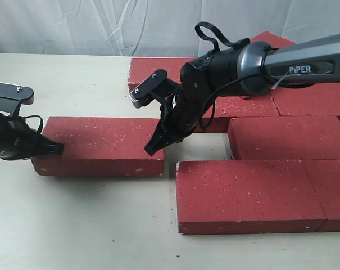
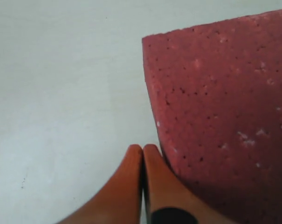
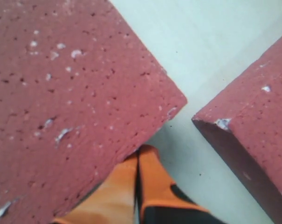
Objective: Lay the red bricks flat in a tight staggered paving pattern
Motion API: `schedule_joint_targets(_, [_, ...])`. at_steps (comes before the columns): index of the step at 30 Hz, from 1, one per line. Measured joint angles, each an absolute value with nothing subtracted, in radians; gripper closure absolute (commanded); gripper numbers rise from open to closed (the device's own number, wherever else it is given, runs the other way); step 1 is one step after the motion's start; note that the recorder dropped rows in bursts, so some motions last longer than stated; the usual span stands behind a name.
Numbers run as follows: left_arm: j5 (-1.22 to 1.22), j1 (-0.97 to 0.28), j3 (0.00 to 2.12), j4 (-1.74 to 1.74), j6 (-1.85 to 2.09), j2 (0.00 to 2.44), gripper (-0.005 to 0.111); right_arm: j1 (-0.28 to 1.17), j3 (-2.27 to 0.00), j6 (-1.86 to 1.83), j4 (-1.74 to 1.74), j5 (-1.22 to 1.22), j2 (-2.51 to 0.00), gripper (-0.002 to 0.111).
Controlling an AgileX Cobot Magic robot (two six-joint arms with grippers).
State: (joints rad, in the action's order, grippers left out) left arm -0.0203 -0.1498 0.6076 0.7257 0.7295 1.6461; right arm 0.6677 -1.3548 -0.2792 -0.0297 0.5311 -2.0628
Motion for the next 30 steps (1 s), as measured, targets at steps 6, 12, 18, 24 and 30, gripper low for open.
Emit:
schedule_joint_targets(6, [0.027, -0.153, 0.608, 0.728, 0.729, 1.650, 0.107, 0.672, -1.355, -0.279, 0.028, 0.566, -2.063, 0.109])
schedule_joint_targets(12, [0.037, -0.155, 0.608, 0.728, 0.727, 1.650, 0.107, 0.673, -1.357, -0.219, 0.167, 0.594, -2.063, 0.109])
schedule_joint_targets(18, [0.105, -0.152, 0.608, 0.667, 0.727, 1.651, 0.107, 0.673, -1.357, -0.203, 0.200, 0.687, -2.009, 0.109])
schedule_joint_targets(24, [0.190, -0.108, 0.639, 0.580, 0.723, 1.652, 0.107, 0.673, -1.357, -0.203, 0.196, 0.776, -1.884, 0.109])
schedule_joint_targets(30, [-0.132, -0.017, 0.781, 0.513, 0.722, 1.670, 0.107, 0.673, -1.336, -0.240, 0.162, 0.747, -1.866, 0.109])
